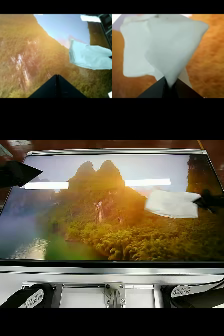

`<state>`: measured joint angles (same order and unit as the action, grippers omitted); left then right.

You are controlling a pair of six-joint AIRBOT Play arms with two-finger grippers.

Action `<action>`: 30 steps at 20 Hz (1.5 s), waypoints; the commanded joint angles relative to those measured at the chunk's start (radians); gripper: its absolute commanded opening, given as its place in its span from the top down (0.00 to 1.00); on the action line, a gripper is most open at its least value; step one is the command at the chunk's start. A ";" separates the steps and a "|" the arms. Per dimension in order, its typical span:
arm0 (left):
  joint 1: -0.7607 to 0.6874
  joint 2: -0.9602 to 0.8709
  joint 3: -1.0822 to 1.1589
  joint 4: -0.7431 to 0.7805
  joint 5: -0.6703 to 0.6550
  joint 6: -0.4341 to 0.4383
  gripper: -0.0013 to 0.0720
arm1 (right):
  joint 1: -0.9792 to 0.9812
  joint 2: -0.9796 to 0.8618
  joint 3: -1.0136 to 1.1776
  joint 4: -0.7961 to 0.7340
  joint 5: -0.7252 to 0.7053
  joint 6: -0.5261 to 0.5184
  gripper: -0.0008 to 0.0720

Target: Fold the shirts.

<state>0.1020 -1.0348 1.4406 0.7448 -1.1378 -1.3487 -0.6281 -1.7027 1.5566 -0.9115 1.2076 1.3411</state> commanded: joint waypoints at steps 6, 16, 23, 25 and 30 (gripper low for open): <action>-0.088 0.000 0.000 0.000 0.000 -0.038 0.94 | -0.477 0.020 -0.111 -0.254 0.229 0.137 0.91; -0.096 0.000 0.000 0.005 0.002 -0.040 0.94 | -0.616 0.312 -0.688 -0.311 -0.001 0.144 0.91; -0.096 0.000 0.000 0.008 0.002 -0.025 0.94 | -0.616 0.401 -0.738 -0.467 -0.049 0.169 0.87; -0.096 0.000 0.000 0.008 0.002 -0.025 0.94 | -0.616 0.421 -0.732 -0.448 -0.051 0.150 0.29; -0.096 -0.004 0.000 0.084 0.002 -0.025 0.94 | -0.616 0.543 -0.542 -0.574 -0.027 0.140 0.19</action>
<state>0.0063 -1.0355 1.4406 0.7765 -1.1358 -1.3743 -1.2449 -1.2263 0.9180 -1.4158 1.1938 1.4788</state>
